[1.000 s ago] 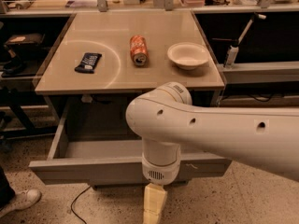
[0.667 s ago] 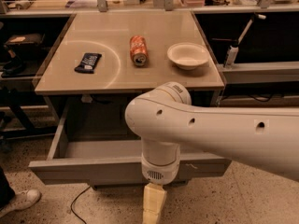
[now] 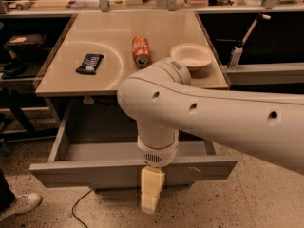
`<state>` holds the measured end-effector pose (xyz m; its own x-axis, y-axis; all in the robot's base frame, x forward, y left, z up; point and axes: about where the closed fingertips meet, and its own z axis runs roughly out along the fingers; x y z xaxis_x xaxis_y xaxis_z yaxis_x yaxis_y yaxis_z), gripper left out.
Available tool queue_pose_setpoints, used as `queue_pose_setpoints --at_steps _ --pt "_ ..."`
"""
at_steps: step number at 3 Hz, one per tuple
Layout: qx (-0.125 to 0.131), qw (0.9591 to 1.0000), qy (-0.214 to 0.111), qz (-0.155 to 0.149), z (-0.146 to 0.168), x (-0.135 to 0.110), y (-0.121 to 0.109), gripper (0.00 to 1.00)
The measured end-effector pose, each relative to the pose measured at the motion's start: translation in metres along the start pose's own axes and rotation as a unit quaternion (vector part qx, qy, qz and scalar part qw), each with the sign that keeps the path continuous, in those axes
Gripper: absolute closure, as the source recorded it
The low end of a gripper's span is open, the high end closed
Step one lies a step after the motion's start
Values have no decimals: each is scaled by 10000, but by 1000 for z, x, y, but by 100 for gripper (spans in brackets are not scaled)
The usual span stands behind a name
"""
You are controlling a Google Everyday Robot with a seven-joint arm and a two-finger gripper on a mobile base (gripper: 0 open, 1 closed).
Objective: Open top drawer
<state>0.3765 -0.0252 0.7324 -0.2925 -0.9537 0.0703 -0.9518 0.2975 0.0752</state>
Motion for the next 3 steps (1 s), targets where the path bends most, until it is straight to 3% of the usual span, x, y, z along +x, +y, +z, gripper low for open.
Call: queue_pose_setpoints --at_steps 1,3 --pt "-100 9998 16 -163 13 -18 -13 0" --pt "-542 9972 295 -432 60 -40 -29 0"
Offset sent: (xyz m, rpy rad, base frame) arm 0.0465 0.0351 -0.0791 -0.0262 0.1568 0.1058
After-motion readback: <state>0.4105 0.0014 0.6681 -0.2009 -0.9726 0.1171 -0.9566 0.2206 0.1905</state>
